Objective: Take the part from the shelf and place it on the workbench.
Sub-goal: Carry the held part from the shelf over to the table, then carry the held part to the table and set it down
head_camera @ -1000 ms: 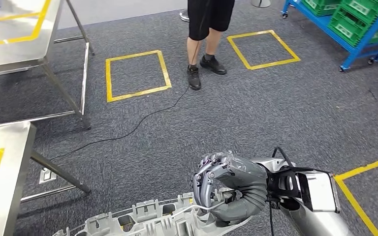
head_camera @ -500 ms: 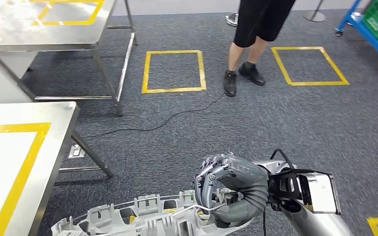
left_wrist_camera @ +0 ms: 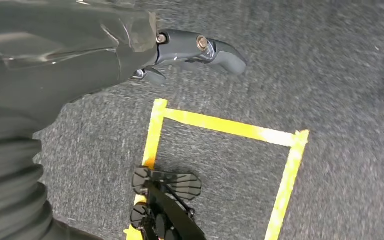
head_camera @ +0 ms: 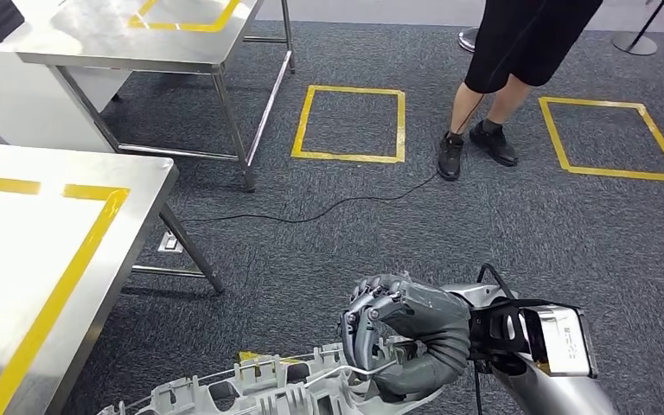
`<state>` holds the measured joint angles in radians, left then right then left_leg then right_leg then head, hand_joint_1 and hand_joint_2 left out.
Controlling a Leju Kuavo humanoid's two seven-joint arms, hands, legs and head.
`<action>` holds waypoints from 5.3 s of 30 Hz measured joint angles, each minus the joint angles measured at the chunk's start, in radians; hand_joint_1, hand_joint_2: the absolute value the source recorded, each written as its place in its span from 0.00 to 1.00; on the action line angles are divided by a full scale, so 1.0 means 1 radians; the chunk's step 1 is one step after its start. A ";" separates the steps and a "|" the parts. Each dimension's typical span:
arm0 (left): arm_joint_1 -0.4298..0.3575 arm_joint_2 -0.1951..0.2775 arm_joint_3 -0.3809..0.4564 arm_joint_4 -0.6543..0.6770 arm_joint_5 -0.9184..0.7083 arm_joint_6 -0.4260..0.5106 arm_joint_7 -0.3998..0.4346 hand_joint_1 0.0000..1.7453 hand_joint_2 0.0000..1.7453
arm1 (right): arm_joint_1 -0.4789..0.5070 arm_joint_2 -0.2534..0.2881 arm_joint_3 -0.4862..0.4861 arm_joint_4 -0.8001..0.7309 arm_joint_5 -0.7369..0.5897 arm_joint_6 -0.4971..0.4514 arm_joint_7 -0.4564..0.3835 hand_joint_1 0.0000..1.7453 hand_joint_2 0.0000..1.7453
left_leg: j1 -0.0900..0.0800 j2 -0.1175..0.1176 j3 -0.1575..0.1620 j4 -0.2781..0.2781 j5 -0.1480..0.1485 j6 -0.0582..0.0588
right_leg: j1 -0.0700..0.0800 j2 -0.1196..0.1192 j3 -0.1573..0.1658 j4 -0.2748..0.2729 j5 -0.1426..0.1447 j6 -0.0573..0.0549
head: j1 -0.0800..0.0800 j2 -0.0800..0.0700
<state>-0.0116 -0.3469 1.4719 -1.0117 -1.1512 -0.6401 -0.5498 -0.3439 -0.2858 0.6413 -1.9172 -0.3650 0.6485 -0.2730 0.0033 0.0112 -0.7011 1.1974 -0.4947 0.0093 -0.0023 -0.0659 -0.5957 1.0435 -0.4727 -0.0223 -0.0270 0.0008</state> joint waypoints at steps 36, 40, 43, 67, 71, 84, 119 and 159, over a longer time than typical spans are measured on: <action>-0.005 0.018 0.015 -0.003 -0.046 -0.007 -0.033 0.00 1.00 | 0.022 0.026 -0.045 -0.003 -0.017 0.036 -0.005 1.00 1.00 | -0.024 0.047 0.088 -0.170 0.044 0.029 | 0.008 -0.065 0.028 -0.020 -0.007 0.013 | 0.001 0.000; -0.004 0.017 0.021 -0.008 -0.045 -0.012 -0.033 0.00 1.00 | 0.018 0.028 -0.048 -0.004 -0.019 0.038 -0.006 1.00 1.00 | -0.006 -0.004 0.125 -0.211 0.069 0.040 | 0.002 0.019 -0.011 0.075 -0.053 0.019 | 0.006 0.000; -0.007 0.014 0.022 -0.008 -0.046 -0.014 -0.033 0.00 1.00 | 0.023 0.025 -0.047 -0.002 -0.019 0.039 -0.007 1.00 1.00 | -0.002 -0.049 0.125 -0.213 0.071 0.042 | -0.009 0.062 -0.107 0.246 -0.104 0.028 | 0.009 0.000; -0.032 0.042 0.034 0.006 -0.005 -0.008 0.050 0.00 1.00 | -0.012 0.116 0.004 0.005 -0.002 -0.014 0.061 1.00 1.00 | -0.009 0.037 0.082 -0.180 0.070 0.010 | 0.002 -0.067 0.035 -0.029 -0.008 0.031 | -0.002 0.000; -0.041 0.046 0.034 0.022 0.021 -0.016 0.075 0.00 1.00 | -0.019 0.124 0.001 0.000 -0.006 -0.012 0.066 1.00 1.00 | 0.003 -0.017 0.097 -0.201 0.081 0.027 | -0.005 0.030 -0.028 0.111 -0.072 0.031 | 0.006 0.000; -0.036 0.057 0.034 0.060 0.053 -0.015 0.113 0.00 1.00 | -0.014 0.081 -0.003 0.026 -0.011 0.018 0.002 1.00 1.00 | 0.001 -0.123 0.079 -0.167 0.057 -0.010 | -0.015 0.095 0.008 -0.032 0.028 0.020 | 0.007 0.000; -0.031 0.011 0.033 -0.023 0.065 -0.052 0.129 0.00 1.00 | -0.022 0.058 0.005 0.033 -0.037 -0.001 -0.013 1.00 1.00 | 0.017 -0.023 -0.043 0.070 -0.040 -0.027 | -0.018 0.043 0.019 -0.019 0.003 0.014 | -0.001 0.000; -0.021 0.008 0.032 -0.047 0.053 -0.059 0.104 0.00 1.00 | 0.001 0.067 -0.040 0.020 -0.092 0.036 -0.018 1.00 1.00 | -0.014 -0.001 0.074 -0.174 0.078 0.035 | -0.003 0.057 0.080 -0.038 -0.050 0.027 | 0.003 0.000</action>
<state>-0.0322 -0.3387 1.5037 -1.0586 -1.0978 -0.6994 -0.4462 -0.3430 -0.2187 0.6016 -1.8972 -0.4573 0.6841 -0.2911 -0.0112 0.0099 -0.6271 1.0238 -0.4163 0.0441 -0.0048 -0.0092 -0.5158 1.0056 -0.5229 0.0047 -0.0237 0.0008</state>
